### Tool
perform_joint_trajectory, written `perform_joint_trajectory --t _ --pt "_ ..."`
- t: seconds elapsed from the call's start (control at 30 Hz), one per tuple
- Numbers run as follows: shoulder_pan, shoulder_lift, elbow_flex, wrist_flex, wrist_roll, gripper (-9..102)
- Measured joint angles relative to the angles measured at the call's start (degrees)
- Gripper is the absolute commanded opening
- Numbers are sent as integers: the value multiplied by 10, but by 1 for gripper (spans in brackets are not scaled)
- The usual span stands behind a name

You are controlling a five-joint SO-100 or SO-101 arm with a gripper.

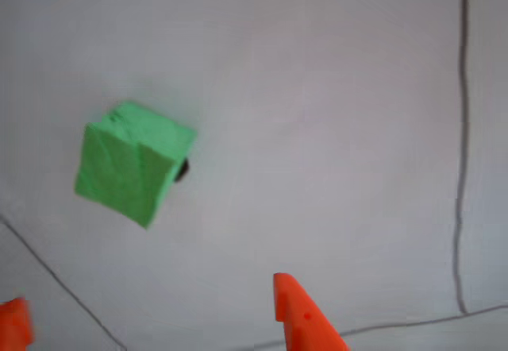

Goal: Grasp the colored block, Place it on the black dot, and then return the arm to the default position.

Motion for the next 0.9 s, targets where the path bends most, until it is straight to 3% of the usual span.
perform_joint_trajectory --t 0.23,0.3,0.77,0.9 --pt "0 205 149 -13 -25 17" --pt "11 258 179 -19 -28 0" --pt "16 769 678 -171 -93 0" --pt "17 916 793 -177 -114 0"
